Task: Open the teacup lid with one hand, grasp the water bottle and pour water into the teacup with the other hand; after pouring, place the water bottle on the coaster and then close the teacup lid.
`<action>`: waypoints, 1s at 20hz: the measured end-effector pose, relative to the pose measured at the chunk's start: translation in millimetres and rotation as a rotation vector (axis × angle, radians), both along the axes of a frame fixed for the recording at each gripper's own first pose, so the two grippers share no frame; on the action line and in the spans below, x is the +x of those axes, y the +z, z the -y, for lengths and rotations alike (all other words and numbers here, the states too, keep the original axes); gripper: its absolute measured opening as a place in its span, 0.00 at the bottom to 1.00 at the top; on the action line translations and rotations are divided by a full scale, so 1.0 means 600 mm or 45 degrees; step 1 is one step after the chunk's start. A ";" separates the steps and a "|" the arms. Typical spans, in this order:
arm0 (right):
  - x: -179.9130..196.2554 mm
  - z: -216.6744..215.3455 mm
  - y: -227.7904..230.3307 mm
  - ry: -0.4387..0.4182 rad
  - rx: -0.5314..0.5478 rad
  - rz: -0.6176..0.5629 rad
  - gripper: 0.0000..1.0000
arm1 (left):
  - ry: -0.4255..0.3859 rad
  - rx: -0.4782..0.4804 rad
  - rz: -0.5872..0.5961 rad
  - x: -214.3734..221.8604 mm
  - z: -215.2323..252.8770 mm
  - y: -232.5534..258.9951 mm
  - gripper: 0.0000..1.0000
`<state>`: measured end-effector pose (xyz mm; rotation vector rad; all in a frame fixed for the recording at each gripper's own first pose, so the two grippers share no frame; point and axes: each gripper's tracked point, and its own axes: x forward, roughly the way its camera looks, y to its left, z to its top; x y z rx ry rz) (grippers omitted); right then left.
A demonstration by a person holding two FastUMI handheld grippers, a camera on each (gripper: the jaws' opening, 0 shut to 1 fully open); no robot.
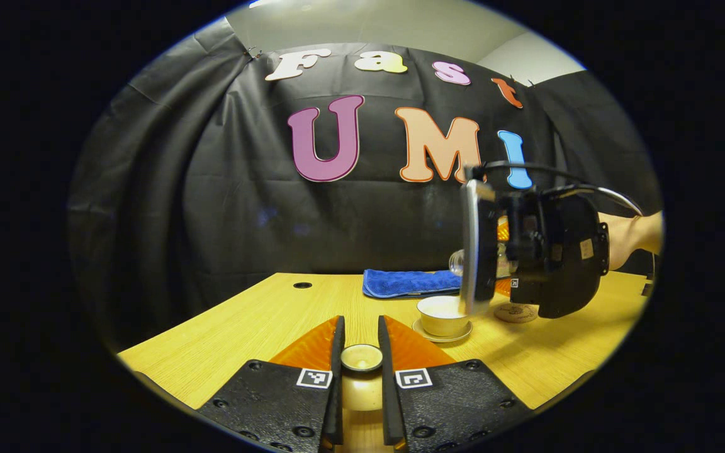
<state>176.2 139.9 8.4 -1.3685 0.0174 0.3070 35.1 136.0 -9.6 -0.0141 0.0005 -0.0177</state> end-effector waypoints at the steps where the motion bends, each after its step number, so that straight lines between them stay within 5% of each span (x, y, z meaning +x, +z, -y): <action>1: 0.003 0.014 0.010 -0.027 0.100 -0.014 0.69 | 0.000 0.000 0.000 0.000 0.000 0.000 0.22; 6: 0.009 0.088 0.085 -0.120 0.749 -0.041 0.66 | 0.012 0.002 0.000 0.001 -0.001 0.000 0.22; 11: 0.018 0.113 0.075 -0.170 1.343 -0.190 0.69 | 0.032 0.001 -0.001 0.001 -0.004 -0.001 0.22; 16: 0.014 0.137 0.017 -0.203 1.731 -0.228 0.70 | 0.036 0.001 0.000 0.000 -0.005 0.000 0.22; 20: 0.021 0.150 -0.012 -0.246 1.745 -0.196 0.68 | 0.036 0.000 -0.001 0.001 -0.005 0.000 0.22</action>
